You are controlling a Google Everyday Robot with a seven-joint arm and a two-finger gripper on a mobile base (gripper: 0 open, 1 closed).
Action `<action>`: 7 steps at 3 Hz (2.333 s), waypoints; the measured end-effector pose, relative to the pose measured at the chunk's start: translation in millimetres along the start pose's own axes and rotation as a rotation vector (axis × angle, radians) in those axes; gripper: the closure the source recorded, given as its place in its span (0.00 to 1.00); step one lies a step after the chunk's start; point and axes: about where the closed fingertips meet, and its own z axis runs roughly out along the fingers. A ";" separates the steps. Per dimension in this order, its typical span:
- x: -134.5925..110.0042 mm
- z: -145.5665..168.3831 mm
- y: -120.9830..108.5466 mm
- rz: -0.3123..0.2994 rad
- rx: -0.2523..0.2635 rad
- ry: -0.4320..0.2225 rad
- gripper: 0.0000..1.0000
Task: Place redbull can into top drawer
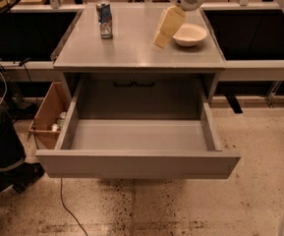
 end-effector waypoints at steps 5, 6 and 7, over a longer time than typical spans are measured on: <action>-41.5 151.9 -143.2 0.573 0.262 -0.354 0.00; -54.5 184.2 -170.1 0.622 0.319 -0.375 0.00; -79.4 233.9 -184.1 0.711 0.310 -0.441 0.00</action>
Offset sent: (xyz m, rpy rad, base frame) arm 0.0493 0.0108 -0.0190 0.3516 -0.0131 -0.1712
